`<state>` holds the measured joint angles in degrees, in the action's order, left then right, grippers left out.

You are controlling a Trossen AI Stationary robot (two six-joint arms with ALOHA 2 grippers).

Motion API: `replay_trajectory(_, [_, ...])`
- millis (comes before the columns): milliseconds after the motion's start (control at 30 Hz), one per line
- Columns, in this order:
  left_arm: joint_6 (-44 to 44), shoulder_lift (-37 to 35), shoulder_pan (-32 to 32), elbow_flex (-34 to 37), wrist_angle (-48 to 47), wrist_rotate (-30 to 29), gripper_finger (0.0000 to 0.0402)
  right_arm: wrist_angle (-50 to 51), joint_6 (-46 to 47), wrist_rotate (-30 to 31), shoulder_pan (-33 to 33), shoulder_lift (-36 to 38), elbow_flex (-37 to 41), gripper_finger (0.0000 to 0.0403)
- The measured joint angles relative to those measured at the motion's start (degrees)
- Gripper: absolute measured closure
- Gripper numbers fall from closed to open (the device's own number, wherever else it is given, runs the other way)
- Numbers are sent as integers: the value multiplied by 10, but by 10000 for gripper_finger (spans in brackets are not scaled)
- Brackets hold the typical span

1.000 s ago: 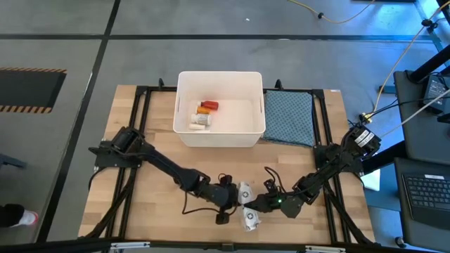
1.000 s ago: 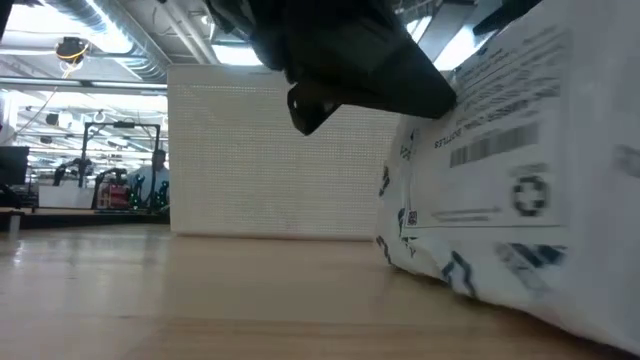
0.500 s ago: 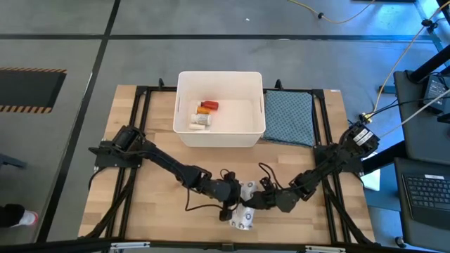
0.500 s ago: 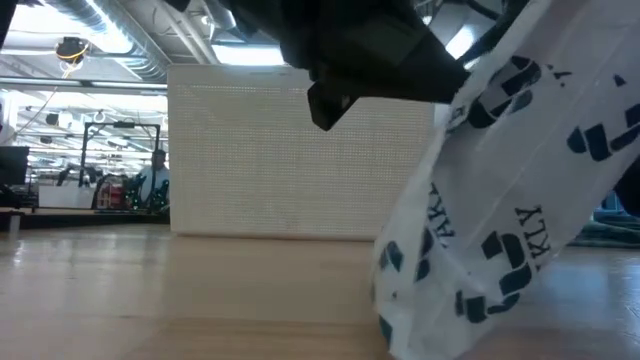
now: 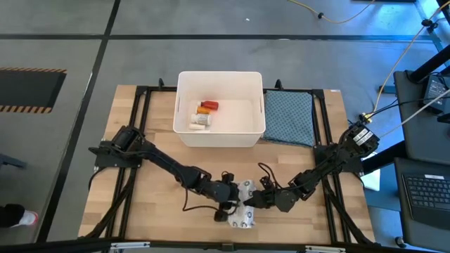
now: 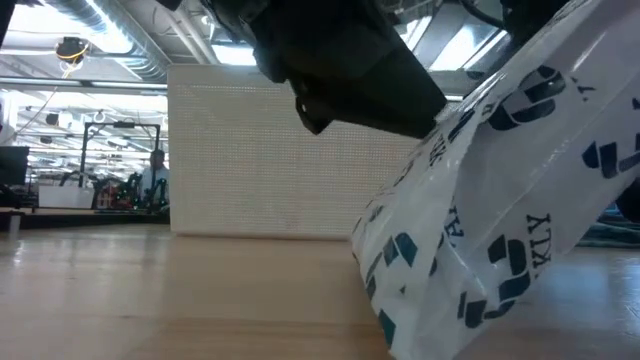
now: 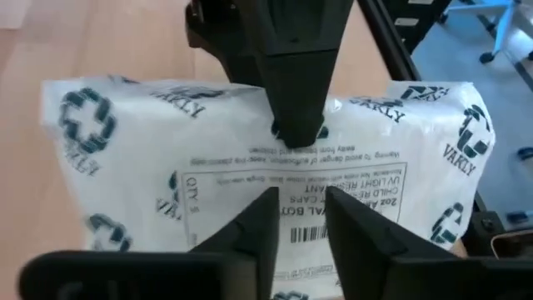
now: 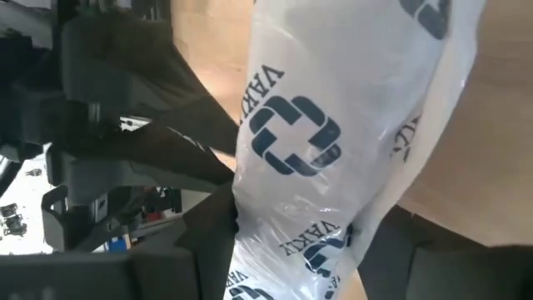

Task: Pick & place medical supplies in basket/bin
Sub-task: Put the white mailer bag into the white bin

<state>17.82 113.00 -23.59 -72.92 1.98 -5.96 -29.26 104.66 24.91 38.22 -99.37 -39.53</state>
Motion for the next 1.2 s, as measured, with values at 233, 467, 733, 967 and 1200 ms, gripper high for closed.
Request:
replay_trajectory(233, [-33,-81,10,0,-82,-6,272,-11,-17,0,0,0,0,221])
replay_trajectory(467, [-75,-225,12,0,-184,-75,267,-87,-87,6,-1,0,0,223])
replay_trajectory(733, [-96,-385,0,16,-229,-116,267,-308,-284,9,-40,10,0,223])
replay_trajectory(967, [-91,-542,-27,95,-230,-230,267,-320,-450,-22,-117,127,0,224])
replay_trajectory(1200, [-73,-668,-53,190,-229,-311,267,-3,-528,-43,-238,282,-67,224])
